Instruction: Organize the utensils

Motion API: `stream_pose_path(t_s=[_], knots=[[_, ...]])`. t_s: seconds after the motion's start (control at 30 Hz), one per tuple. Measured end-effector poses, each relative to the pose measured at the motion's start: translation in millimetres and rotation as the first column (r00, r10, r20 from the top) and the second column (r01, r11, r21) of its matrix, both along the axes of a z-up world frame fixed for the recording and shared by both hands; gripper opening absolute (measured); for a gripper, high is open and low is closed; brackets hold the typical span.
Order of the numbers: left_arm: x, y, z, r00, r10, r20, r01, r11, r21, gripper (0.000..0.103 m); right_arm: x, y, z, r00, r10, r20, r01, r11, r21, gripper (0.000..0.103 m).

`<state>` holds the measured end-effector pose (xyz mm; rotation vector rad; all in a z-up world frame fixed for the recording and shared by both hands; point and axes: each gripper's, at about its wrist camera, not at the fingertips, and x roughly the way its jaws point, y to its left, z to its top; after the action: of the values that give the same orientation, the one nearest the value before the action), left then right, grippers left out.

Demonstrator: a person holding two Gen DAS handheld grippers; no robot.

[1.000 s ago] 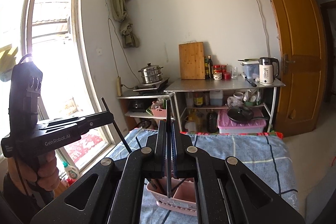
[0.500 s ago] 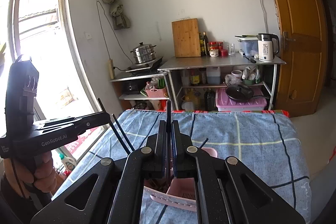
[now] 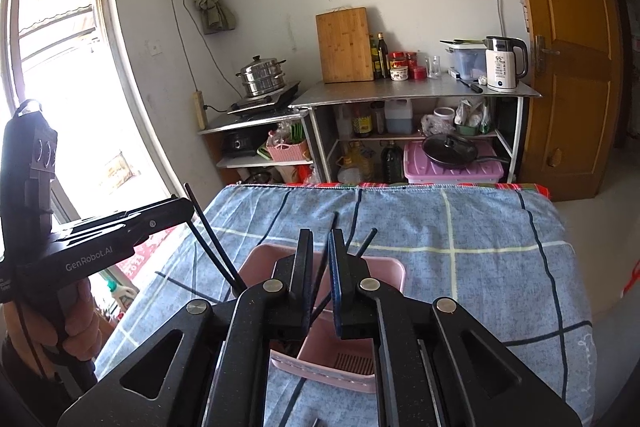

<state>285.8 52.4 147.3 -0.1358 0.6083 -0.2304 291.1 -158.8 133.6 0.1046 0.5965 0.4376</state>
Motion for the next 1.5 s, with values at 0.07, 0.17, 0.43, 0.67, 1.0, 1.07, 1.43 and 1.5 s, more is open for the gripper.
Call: stream_pose_path(t_s=[0.07, 0.17, 0.43, 0.67, 1.0, 1.07, 1.43, 1.5], knots=[[-4.4, 3.2, 4.2, 1.000, 0.012, 0.018, -0.012, 1.000, -0.007, 0.027, -2.8, -3.4, 3.5, 1.000, -0.004, 0.008, 0.004, 1.000, 0.009, 0.014], [-13.3, 9.4, 9.8, 0.999, 0.026, 0.036, -0.026, 0.999, -0.023, 0.027, -10.4, -10.0, 9.2, 1.000, -0.008, 0.023, 0.008, 1.000, 0.017, 0.014], [-58.8, 15.0, 11.5, 0.996, 0.033, 0.080, -0.030, 0.999, -0.037, 0.027, -56.0, -30.9, 17.5, 0.997, -0.010, 0.077, 0.008, 1.000, 0.026, 0.014], [-103.7, 3.5, -9.5, 0.996, 0.001, 0.087, 0.001, 1.000, -0.029, 0.027, -98.0, -44.5, 3.5, 0.997, 0.002, 0.076, -0.005, 0.999, 0.037, 0.014], [-143.5, -20.8, -58.1, 0.998, -0.067, 0.010, 0.067, 0.998, -0.020, 0.027, -135.0, -54.5, -32.6, 1.000, 0.012, 0.017, -0.013, 1.000, 0.027, 0.014], [-145.9, -23.5, -67.6, 0.997, -0.075, -0.011, 0.075, 0.997, -0.027, 0.027, -138.6, -55.9, -41.0, 1.000, 0.017, -0.001, -0.017, 0.999, 0.030, 0.014], [-146.9, -33.6, -108.4, 0.989, -0.098, -0.115, 0.095, 0.995, -0.031, 0.027, -143.5, -57.0, -77.5, 0.996, 0.024, -0.083, -0.022, 0.999, 0.026, 0.014], [-145.0, -36.7, -116.3, 0.985, -0.103, -0.138, 0.100, 0.995, -0.031, 0.027, -141.9, -57.0, -83.2, 0.995, 0.026, -0.097, -0.024, 0.999, 0.024, 0.014]])
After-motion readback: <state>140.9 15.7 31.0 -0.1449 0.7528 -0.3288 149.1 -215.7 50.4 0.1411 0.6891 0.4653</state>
